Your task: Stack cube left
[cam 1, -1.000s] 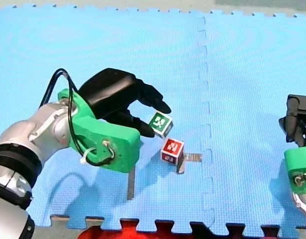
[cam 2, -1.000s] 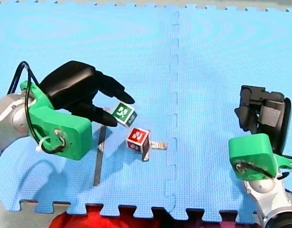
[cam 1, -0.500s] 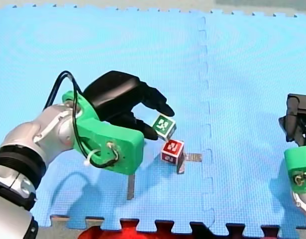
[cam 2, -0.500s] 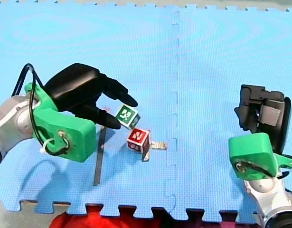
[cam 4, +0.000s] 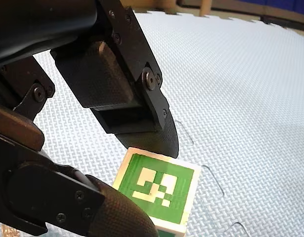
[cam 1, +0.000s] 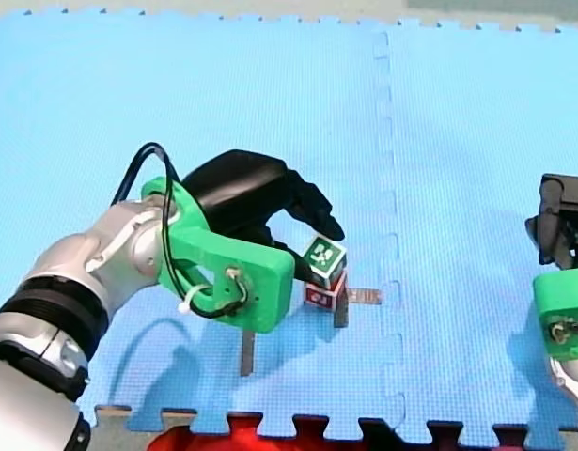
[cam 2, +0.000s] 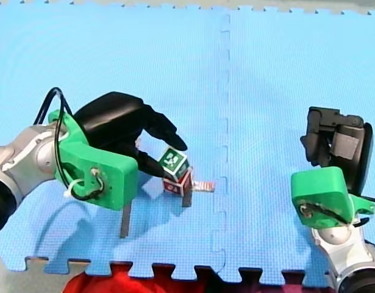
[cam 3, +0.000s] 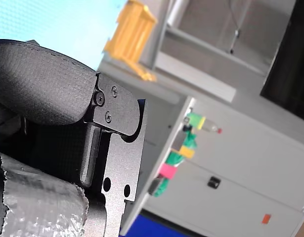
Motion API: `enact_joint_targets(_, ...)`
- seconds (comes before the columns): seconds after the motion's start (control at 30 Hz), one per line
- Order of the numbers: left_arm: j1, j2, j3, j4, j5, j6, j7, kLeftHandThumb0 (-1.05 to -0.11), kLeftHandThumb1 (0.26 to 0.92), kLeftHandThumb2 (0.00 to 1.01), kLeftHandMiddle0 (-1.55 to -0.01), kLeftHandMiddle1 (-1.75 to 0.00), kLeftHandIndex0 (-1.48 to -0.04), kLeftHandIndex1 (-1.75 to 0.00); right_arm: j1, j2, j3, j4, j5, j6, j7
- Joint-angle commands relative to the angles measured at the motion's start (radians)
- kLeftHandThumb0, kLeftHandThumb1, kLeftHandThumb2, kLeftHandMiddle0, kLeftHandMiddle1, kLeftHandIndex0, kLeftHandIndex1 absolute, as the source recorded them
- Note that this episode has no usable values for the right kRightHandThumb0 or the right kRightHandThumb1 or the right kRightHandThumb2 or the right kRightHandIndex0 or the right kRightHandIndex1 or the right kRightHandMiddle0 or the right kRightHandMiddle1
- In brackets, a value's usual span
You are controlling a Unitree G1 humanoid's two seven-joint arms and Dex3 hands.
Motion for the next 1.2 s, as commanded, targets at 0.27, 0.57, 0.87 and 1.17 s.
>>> enact_joint_targets(0.27,-0.018,-0.015,-0.007,0.026,-0.003,-0.022,-0.013,-0.502,0.783,0.00,-0.96,-1.75,-1.33,0.00,-0.008,-0.004,-0.001,0.010,0.005,-0.010,-0.003)
enact_joint_targets(0.57,-0.021,-0.021,-0.008,0.032,-0.002,-0.022,-0.014,-0.493,0.786,0.00,-0.97,-1.75,-1.33,0.00,-0.005,-0.004,0.001,0.005,0.003,-0.011,-0.007)
enact_joint_targets(0.87,-0.025,-0.026,-0.014,0.047,0.002,-0.024,-0.015,-0.490,0.790,0.00,-0.97,-1.75,-1.32,0.00,-0.002,-0.003,0.001,0.002,0.004,-0.008,-0.009)
enact_joint_targets(1.17,-0.026,-0.029,-0.015,0.050,-0.001,-0.031,-0.016,-0.498,0.795,0.00,-0.97,-1.75,-1.32,0.00,0.005,-0.007,0.001,-0.001,0.005,-0.009,-0.005)
